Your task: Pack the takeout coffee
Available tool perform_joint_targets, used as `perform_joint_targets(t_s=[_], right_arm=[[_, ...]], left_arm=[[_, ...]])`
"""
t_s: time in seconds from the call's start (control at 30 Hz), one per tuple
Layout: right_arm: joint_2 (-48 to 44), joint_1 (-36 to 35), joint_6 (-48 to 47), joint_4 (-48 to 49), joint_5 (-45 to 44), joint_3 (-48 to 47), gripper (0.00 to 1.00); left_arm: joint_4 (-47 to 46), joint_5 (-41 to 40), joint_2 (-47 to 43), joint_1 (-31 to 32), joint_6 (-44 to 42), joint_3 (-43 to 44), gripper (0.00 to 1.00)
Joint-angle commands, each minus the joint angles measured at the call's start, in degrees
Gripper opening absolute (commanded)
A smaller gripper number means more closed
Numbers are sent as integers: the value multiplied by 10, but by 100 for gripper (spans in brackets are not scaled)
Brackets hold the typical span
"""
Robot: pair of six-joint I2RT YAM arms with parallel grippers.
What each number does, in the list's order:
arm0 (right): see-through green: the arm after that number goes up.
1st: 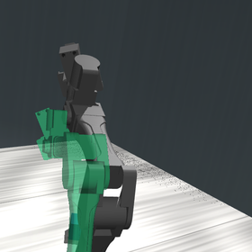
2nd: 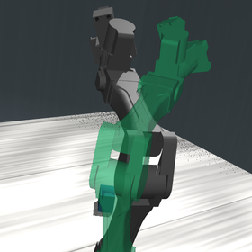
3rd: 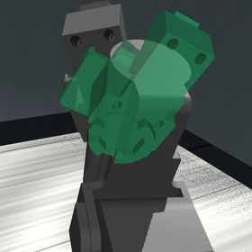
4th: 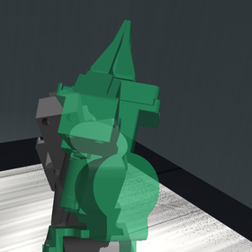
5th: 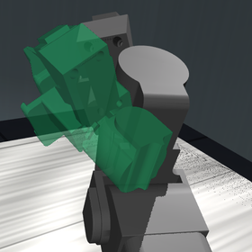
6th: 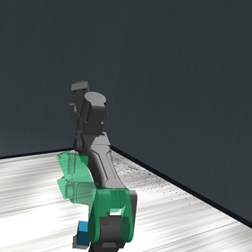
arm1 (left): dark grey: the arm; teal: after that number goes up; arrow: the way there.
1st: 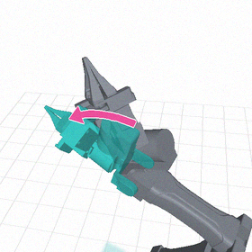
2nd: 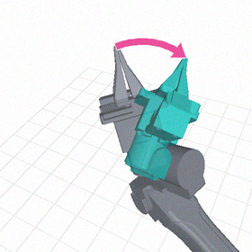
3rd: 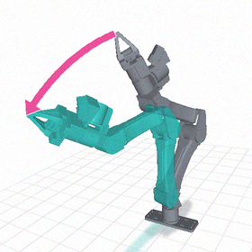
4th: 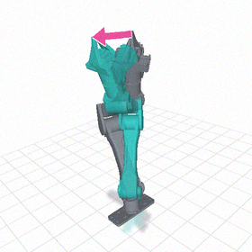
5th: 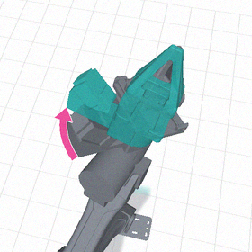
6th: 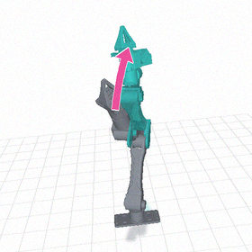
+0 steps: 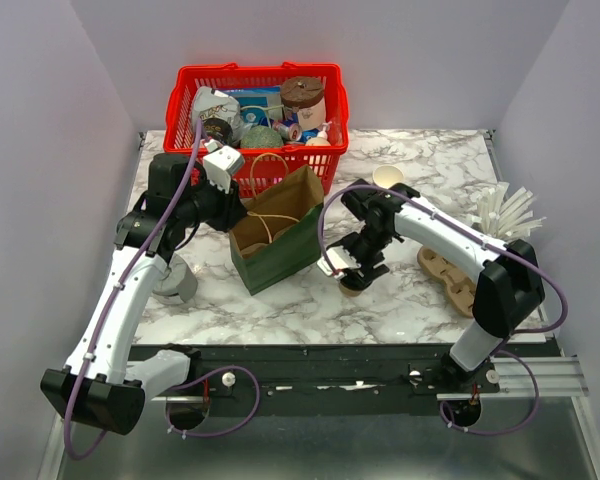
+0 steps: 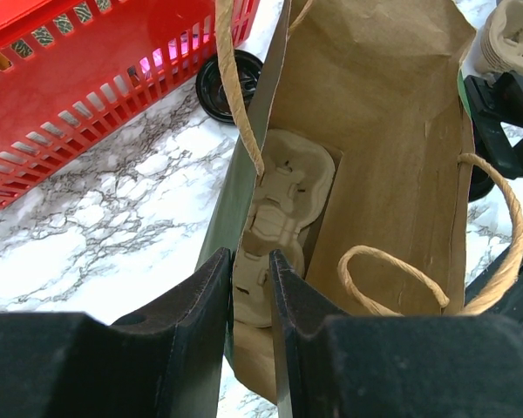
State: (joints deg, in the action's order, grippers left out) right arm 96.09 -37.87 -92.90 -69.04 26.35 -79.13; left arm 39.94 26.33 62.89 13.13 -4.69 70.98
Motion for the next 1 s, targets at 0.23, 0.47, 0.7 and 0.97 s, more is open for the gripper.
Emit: perform_joint_targets(t_s=[0.23,0.47,0.7,0.97], right_arm=[[-67,10,148,-54,13,-104,54],[-93,25,264,-90,42,-185,35],[-37,51,387,-89,52,-414,0],[15,51,546,71,70,-543,1]], left_arm=[[25,83,14,-3,-62,84,87],[22,85,49,-3,-84,197,98],[55,103,106,-4,-139,237,95],[25,73,138,-8,-143,239,88]])
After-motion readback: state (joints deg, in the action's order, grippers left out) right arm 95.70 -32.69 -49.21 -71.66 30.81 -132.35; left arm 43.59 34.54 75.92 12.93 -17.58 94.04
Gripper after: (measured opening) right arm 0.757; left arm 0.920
